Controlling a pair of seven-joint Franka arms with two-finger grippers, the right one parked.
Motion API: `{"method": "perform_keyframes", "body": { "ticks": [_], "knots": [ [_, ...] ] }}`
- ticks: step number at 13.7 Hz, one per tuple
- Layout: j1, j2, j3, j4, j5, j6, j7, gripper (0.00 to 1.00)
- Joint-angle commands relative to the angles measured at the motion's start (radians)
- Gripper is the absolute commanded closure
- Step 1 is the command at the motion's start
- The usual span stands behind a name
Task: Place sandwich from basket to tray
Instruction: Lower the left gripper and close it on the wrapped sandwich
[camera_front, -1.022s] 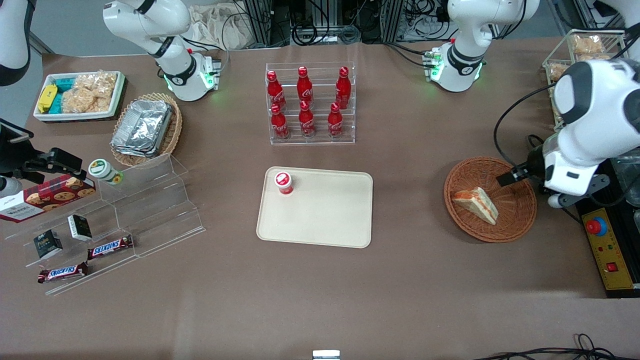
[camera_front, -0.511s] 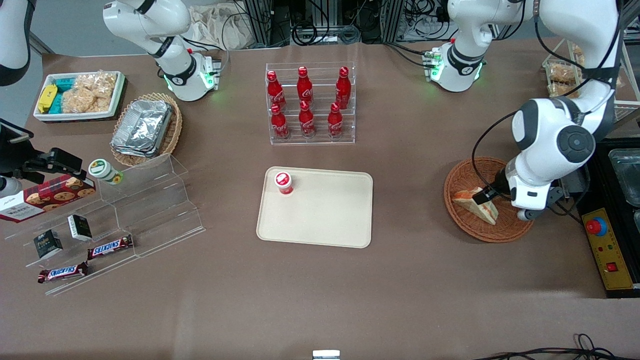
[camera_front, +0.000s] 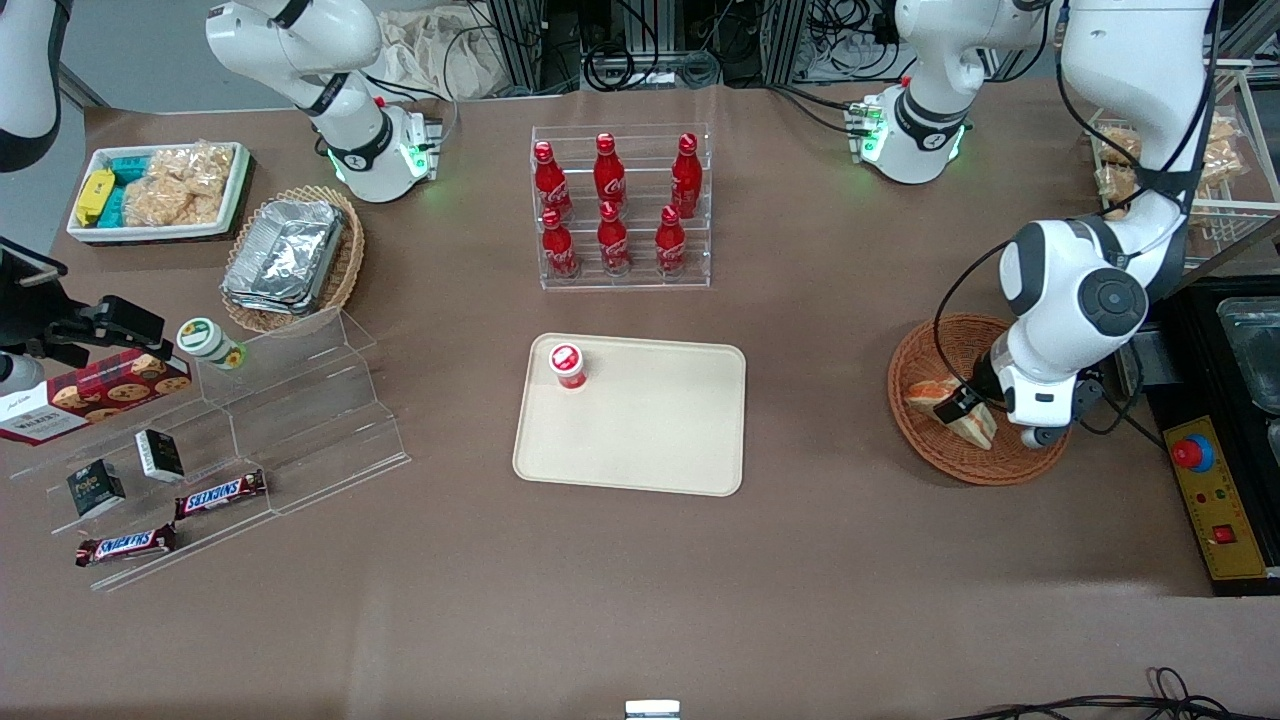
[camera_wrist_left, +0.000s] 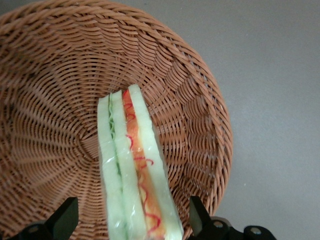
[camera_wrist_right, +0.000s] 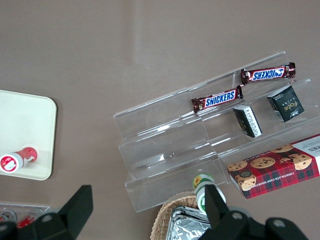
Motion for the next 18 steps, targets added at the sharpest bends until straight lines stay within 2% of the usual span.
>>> {"method": "perform_keyframes", "body": {
  "ticks": [1,2,3,7,9,10,13,18],
  "knots": [
    [-0.007,0.028,0.006,-0.01,0.005,0.056,-0.033,0.0],
    [-0.007,0.036,0.006,-0.009,0.005,0.059,-0.033,0.0],
    [-0.007,0.037,0.006,-0.009,0.005,0.06,-0.035,0.06],
    [-0.004,0.031,0.007,-0.007,0.005,0.059,-0.047,0.56],
    [-0.004,0.03,0.007,-0.006,0.005,0.057,-0.047,0.75],
    [-0.004,0.024,0.009,0.0,0.005,0.051,-0.047,0.79],
    [-0.006,-0.027,0.01,0.032,0.008,-0.004,-0.038,0.82],
    [-0.009,-0.122,0.007,0.219,0.015,-0.326,-0.015,0.82]
  ]
}}
